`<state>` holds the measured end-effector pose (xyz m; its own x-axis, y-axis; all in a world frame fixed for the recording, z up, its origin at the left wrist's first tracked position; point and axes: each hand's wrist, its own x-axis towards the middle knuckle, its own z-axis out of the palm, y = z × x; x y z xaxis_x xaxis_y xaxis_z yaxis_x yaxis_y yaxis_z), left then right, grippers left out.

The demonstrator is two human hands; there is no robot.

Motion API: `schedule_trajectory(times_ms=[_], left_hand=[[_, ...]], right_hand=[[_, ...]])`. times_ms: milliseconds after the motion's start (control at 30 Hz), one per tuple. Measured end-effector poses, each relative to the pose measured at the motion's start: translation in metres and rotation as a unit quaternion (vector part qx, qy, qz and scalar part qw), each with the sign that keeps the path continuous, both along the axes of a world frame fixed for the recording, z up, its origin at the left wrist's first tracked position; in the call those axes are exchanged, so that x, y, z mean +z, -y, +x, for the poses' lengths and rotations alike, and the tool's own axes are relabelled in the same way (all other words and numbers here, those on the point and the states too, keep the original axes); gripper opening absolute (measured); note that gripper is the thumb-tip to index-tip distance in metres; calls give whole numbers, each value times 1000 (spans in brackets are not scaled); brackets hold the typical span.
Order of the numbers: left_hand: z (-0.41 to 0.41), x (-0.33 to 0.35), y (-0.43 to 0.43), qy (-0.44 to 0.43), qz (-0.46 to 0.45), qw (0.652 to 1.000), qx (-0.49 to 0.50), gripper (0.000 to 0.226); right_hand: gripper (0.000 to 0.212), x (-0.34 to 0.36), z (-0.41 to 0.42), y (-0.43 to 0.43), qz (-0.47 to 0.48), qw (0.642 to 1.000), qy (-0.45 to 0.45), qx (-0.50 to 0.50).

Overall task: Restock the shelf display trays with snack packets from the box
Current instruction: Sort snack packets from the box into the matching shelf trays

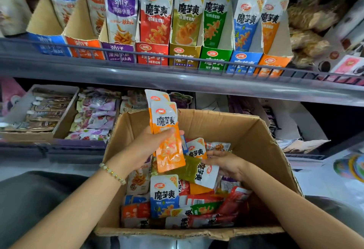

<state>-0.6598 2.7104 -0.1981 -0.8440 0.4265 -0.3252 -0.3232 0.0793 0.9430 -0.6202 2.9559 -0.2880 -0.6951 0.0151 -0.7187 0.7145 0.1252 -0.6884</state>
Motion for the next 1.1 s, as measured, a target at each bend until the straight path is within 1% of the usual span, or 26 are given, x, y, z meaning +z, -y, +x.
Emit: schedule_trajectory(times_ms=[100, 167, 200, 267, 300, 367, 400, 467, 533, 567, 633, 667, 733, 767, 833, 900, 967, 1033, 1100], left_hand=[[-1, -1, 1, -4, 0, 1000, 0, 27], [0, -1, 1, -9, -2, 1000, 12, 19], [-1, -1, 1, -8, -6, 1000, 22, 20], [-4, 0, 1, 0, -10, 999, 38, 37], [-4, 4, 1, 3, -11, 999, 45, 45], [-5, 7, -1, 0, -33, 999, 33, 54], [-4, 5, -3, -4, -47, 999, 17, 55], [4, 7, -11, -23, -67, 997, -20, 45], [10, 6, -23, -23, -82, 995, -55, 47], [12, 6, -30, -27, -89, 993, -72, 43], [13, 8, -42, -54, -91, 990, -92, 19], [11, 8, -47, -66, -96, 989, -91, 18], [8, 14, -54, -71, -98, 987, -106, 21], [6, 16, -58, -73, -94, 986, -115, 21], [2, 20, -65, -66, -79, 990, -92, 23], [2, 24, -74, -70, -57, 995, -48, 25], [5, 26, -85, -87, -37, 995, -39, 29], [10, 28, -96, -117, -56, 988, -79, 44], [14, 28, -103, -156, -87, 976, -127, 55]], right_hand=[[36, 4, -1, 5, 14, 1000, 1, -17], [32, 16, -3, 6, 14, 1000, -21, -12], [28, 26, -4, 6, -1, 999, -40, -16], [19, 52, -5, 6, -28, 992, -116, -38], [15, 65, -5, 8, -24, 984, -166, -59], [17, 83, -4, 12, -36, 961, -251, -108], [19, 88, -3, 15, -67, 952, -270, -127], [18, 89, 0, 25, -135, 943, -263, -155], [15, 87, 3, 41, -194, 934, -240, -178], [14, 85, 4, 50, -211, 931, -233, -186], [15, 80, 5, 61, -232, 925, -219, -207], [20, 80, 5, 63, -243, 923, -207, -214], [33, 84, 4, 58, -261, 926, -194, -190], [37, 89, 4, 54, -265, 928, -198, -170], [38, 98, 2, 43, -262, 927, -220, -155], [37, 105, -2, 33, -255, 916, -255, -177], [35, 111, -4, 25, -267, 895, -284, -217], [33, 116, -5, 18, -283, 875, -303, -250], [31, 119, -4, 13, -255, 874, -329, -251]])
